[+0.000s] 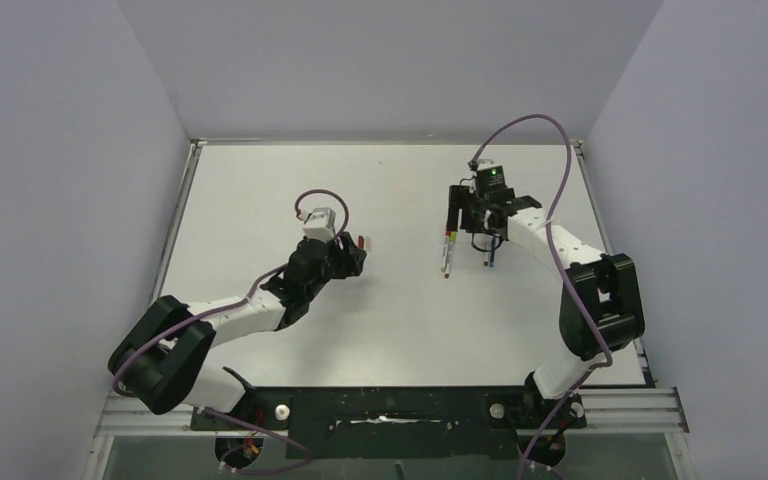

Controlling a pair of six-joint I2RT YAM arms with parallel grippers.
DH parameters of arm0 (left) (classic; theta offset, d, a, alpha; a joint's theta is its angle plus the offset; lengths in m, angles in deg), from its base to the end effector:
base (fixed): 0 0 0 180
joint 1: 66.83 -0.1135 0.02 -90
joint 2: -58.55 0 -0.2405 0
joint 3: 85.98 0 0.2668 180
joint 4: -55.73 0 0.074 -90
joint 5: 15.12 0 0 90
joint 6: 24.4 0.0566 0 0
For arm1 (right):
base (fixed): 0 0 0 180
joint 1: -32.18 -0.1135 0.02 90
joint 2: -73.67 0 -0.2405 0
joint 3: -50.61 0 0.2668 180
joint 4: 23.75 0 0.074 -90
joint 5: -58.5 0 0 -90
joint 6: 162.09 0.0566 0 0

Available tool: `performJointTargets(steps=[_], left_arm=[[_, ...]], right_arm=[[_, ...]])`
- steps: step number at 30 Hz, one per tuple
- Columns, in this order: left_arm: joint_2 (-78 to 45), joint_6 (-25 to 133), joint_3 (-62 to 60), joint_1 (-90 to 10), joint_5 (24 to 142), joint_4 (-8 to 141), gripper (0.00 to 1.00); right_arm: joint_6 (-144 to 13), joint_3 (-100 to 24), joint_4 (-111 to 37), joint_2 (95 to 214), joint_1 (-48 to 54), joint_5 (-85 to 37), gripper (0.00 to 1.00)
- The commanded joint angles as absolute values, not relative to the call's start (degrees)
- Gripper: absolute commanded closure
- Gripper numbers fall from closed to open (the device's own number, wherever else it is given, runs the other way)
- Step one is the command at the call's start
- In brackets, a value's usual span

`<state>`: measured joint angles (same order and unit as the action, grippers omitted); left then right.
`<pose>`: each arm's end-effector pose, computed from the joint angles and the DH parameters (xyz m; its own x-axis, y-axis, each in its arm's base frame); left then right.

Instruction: Open the pen caps

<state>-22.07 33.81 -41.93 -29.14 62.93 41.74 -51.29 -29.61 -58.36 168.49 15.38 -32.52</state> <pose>0.2561 -0.1830 0.1421 -0.4937 -0.2699 -0.8267 0.2197 0.8811 -0.4188 0.3676 0.1099 0.1870 -0.7762 0.1365 -0.6155 -0.0024 0.9756 0.2194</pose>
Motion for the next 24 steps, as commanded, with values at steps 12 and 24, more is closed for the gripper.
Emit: performJointTargets(steps=[12, 24], left_arm=[[-19.5, 34.4, -42.0, -29.6, 64.8, 33.9, 0.46], [-20.6, 34.0, -41.4, -29.6, 65.6, 33.9, 0.46]], right_arm=[[-47.2, -27.5, -58.4, 171.5, 12.7, -38.9, 0.47], [-47.0, -28.3, -57.6, 175.6, 12.5, -39.6, 0.63]])
